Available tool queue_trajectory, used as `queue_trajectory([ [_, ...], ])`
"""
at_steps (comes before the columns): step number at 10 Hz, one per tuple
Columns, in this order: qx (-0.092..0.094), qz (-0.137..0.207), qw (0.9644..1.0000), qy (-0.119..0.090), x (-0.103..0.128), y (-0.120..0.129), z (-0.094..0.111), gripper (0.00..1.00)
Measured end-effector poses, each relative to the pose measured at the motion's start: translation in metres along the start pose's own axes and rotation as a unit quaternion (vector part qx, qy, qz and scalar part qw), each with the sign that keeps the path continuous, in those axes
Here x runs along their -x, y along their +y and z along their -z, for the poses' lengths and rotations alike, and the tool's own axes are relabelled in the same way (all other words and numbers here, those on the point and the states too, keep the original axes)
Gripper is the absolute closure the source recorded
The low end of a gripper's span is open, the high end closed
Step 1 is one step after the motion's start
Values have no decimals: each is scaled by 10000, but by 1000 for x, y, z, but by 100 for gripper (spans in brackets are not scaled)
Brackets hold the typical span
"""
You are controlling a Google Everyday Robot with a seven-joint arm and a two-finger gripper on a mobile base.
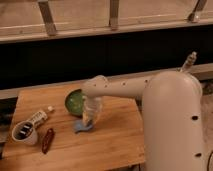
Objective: Wipe the white sponge on the table
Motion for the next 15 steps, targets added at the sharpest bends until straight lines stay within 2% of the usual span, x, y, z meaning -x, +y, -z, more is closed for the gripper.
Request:
queue_trajectory([
  [3, -128, -337, 9993, 48, 27, -46, 11, 97],
  [5, -92, -278, 9995, 84, 40, -50, 10, 97],
  [8, -13, -27, 9996, 270, 39, -32, 2, 97],
  [11, -136, 291, 9961, 827, -6, 11, -14, 97],
  [13, -243, 385, 9917, 1199, -58, 31, -21, 97],
  [15, -320, 330, 9903, 1314, -86, 35, -23, 97],
])
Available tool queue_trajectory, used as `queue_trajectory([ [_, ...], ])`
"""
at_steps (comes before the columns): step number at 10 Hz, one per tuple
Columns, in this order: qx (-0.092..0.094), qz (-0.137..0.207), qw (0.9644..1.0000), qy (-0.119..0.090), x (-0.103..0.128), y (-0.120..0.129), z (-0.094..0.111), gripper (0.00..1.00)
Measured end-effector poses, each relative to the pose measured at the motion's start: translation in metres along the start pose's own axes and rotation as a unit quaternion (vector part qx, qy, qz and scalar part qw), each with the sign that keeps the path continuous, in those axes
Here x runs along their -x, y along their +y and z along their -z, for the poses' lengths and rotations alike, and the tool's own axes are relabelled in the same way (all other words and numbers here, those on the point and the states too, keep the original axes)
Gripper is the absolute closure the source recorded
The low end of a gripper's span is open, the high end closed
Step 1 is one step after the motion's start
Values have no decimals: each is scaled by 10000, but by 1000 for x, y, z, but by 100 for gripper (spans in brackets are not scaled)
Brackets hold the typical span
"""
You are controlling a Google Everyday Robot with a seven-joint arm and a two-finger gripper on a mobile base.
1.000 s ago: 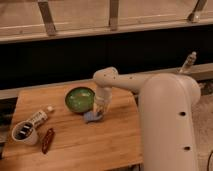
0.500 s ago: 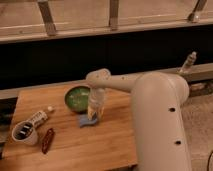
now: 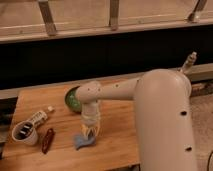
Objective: Wipe the white sponge on the table
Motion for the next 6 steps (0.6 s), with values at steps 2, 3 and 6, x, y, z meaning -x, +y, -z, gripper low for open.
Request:
queue_trajectory([
  [2, -70, -198, 9998, 11, -18, -4, -1, 97],
  [3, -91, -264, 9996, -3, -19, -10, 0, 97],
  [6, -236, -401, 9989, -47, 2, -42, 11, 97],
])
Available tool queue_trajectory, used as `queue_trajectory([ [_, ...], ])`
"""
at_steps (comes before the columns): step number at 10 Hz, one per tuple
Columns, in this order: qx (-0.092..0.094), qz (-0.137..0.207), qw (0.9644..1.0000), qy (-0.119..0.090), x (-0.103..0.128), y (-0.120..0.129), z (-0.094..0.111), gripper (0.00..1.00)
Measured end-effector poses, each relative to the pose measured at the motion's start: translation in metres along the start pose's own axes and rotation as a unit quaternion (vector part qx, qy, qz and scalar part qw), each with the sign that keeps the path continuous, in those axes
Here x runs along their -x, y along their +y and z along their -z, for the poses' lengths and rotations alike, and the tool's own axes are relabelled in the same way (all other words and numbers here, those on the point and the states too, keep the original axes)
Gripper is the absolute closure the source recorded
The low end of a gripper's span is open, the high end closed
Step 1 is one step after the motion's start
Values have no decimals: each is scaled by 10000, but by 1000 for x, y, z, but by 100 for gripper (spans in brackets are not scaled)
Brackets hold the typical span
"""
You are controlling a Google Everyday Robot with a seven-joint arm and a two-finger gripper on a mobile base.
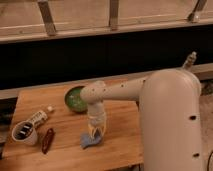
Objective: Wipe the white sponge on the table
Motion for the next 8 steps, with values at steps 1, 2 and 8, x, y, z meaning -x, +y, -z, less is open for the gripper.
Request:
queue_trajectory([
  [1, -55, -21, 10000, -28, 17, -15, 6, 97],
  [2, -104, -45, 9999, -64, 35, -30, 13, 97],
  [8, -137, 390, 9991, -120, 88, -33, 34, 97],
])
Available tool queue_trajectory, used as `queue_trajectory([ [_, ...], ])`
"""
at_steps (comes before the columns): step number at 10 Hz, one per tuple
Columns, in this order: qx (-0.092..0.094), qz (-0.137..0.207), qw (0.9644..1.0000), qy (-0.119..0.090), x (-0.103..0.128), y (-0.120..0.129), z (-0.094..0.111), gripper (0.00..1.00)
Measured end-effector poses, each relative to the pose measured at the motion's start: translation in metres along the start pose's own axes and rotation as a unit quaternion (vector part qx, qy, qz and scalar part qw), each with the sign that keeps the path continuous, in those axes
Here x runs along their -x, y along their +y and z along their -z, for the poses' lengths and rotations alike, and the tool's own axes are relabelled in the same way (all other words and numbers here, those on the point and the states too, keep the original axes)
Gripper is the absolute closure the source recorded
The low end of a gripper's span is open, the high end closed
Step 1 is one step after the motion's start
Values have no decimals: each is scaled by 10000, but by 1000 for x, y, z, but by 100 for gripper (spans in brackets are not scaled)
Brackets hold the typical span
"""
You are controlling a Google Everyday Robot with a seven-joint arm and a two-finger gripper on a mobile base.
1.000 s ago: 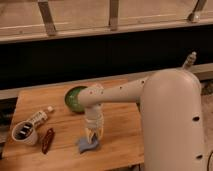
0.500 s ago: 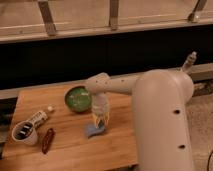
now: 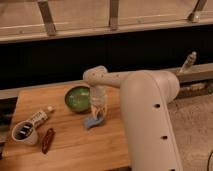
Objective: Wipe the white sponge on the table
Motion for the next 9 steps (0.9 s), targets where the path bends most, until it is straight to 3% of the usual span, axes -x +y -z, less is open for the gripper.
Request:
queue_trajectory([
  [2, 83, 235, 9997, 1, -8, 26, -1, 97],
  [6, 379, 753, 9964, 52, -56, 112, -18, 97],
  [9, 464, 796, 9957, 59, -96, 155, -33, 97],
])
